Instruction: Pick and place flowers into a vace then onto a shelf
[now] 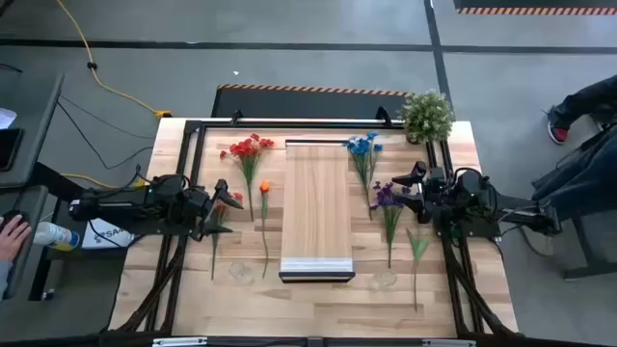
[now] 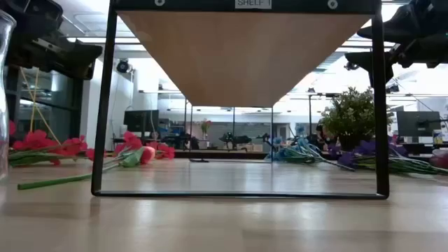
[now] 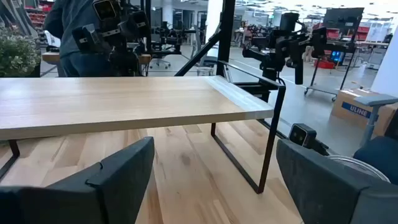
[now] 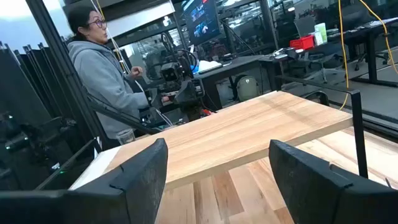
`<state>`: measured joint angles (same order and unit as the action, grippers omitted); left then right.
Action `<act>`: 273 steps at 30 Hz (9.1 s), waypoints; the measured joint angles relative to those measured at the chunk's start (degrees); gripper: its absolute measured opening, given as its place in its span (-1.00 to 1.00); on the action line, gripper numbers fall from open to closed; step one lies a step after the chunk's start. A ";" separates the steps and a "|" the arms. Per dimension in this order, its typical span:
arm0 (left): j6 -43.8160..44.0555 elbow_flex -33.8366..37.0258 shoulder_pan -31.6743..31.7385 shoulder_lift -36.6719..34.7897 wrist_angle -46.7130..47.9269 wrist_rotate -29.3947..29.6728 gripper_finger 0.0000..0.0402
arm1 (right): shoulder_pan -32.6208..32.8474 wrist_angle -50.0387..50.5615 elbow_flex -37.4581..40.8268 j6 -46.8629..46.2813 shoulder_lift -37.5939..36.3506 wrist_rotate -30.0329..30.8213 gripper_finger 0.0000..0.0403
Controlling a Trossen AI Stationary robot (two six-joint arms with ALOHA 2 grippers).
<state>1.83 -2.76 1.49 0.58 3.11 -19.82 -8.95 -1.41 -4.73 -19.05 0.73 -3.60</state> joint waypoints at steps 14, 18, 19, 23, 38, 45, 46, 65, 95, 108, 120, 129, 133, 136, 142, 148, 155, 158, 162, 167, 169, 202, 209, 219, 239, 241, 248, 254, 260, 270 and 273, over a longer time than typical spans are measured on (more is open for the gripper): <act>0.02 0.01 0.00 -0.01 0.00 -0.01 0.84 | -0.01 0.01 0.00 0.00 0.00 0.01 0.32; 0.00 0.01 0.01 -0.01 -0.02 0.01 0.84 | -0.02 0.00 0.00 0.00 0.00 0.00 0.33; 0.01 0.00 0.00 -0.01 0.00 0.00 0.84 | -0.02 0.00 0.00 0.00 0.00 0.02 0.33; 0.00 0.02 0.00 -0.01 -0.01 0.00 0.84 | -0.02 0.01 0.00 -0.01 0.00 0.01 0.32; 0.01 0.02 0.01 -0.01 0.00 0.00 0.84 | -0.01 0.01 -0.02 0.00 0.00 0.02 0.33; 0.02 0.02 0.01 -0.01 0.00 0.00 0.84 | -0.02 0.00 0.00 0.00 0.00 0.00 0.33; 0.00 0.02 0.00 -0.01 0.00 0.00 0.84 | 0.00 0.02 0.00 0.00 0.00 0.00 0.33; 9.40 0.00 -0.01 0.00 -0.02 -0.06 0.84 | 0.00 0.02 0.00 0.00 0.00 0.02 0.33; 41.55 -18.79 -0.01 0.00 0.03 13.11 0.84 | -0.02 -27.67 0.00 -15.31 0.00 1.63 0.33; 40.32 -30.72 -0.01 3.28 9.90 21.01 0.84 | -0.02 -38.54 0.00 -16.68 0.00 13.50 0.33; 40.75 -46.35 -0.01 16.98 25.30 28.59 0.84 | -0.02 -43.53 0.00 -16.52 0.00 13.53 0.33; 41.89 -61.30 0.01 30.46 40.13 34.94 0.84 | -0.02 -43.79 0.00 -16.52 0.00 13.53 0.33; 42.26 -66.69 -0.01 35.86 46.05 38.02 0.84 | 0.00 -43.91 0.00 -16.52 0.00 13.53 0.32; 44.94 -69.87 0.01 39.62 53.78 41.85 0.84 | 0.00 -43.93 0.00 -16.52 0.00 13.51 0.33; 52.90 -72.66 0.01 45.61 68.65 48.12 0.84 | 0.00 -44.17 0.00 -16.96 0.00 12.40 0.32; 57.57 -72.69 0.01 47.94 70.40 50.77 0.84 | 0.00 -45.08 0.00 -16.96 0.00 12.04 0.33; 59.12 -72.67 0.01 49.18 70.38 52.40 0.84 | -0.01 -45.29 0.00 -16.96 0.00 12.02 0.33; 58.97 -72.67 0.01 49.20 70.34 52.42 0.84 | 0.00 -45.29 0.00 -16.96 0.00 12.02 0.33; 56.70 -72.67 0.01 49.19 69.91 52.43 0.84 | -0.01 -45.29 0.00 -16.96 0.00 12.02 0.32; 56.96 -72.67 0.01 49.31 69.86 50.96 0.84 | 0.00 -45.29 0.00 -16.96 0.00 12.02 0.33; 57.21 -72.54 0.01 50.15 69.99 48.90 0.84 | -0.01 -45.29 0.00 -16.96 0.00 12.02 0.33; 69.16 -70.91 0.06 68.22 79.84 53.35 0.84 | 0.00 -45.27 0.00 -17.03 -0.02 11.98 0.32; 70.11 -69.53 2.72 68.58 79.38 51.25 0.84 | 0.00 -45.27 0.00 -17.03 -0.02 11.98 0.32; 62.80 -62.26 14.77 68.70 74.57 42.95 0.84 | -0.02 -45.24 0.00 -17.03 -0.02 11.98 0.32; 44.51 -49.94 35.86 68.70 51.68 22.99 0.84 | -0.02 -45.22 0.00 -16.71 -0.02 12.27 0.32; 44.46 -48.85 36.47 68.70 49.79 21.39 0.84 | -0.02 -45.22 0.00 -16.68 -0.02 12.67 0.33; 44.94 -48.11 36.38 71.76 48.65 20.57 0.84 | -0.02 -45.20 0.00 -16.52 -0.02 12.87 0.32; 46.16 -48.11 36.37 75.93 47.32 19.50 0.84 | -0.02 -45.18 0.00 -16.52 -0.02 12.90 0.33; 46.90 -48.11 34.77 79.33 45.51 18.65 0.84 | -0.02 -45.18 0.00 -16.52 -0.02 12.87 0.33; 47.93 -48.13 33.32 82.07 44.54 21.67 0.84 | -0.01 -45.16 0.00 -16.72 0.00 12.85 0.33; 47.08 -48.13 33.37 82.08 44.10 23.66 0.84 | -0.02 -45.16 0.00 -16.90 0.00 12.62 0.33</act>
<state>48.91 -50.89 34.85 82.66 47.22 3.84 -8.97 -46.57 -4.73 -35.95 0.73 9.03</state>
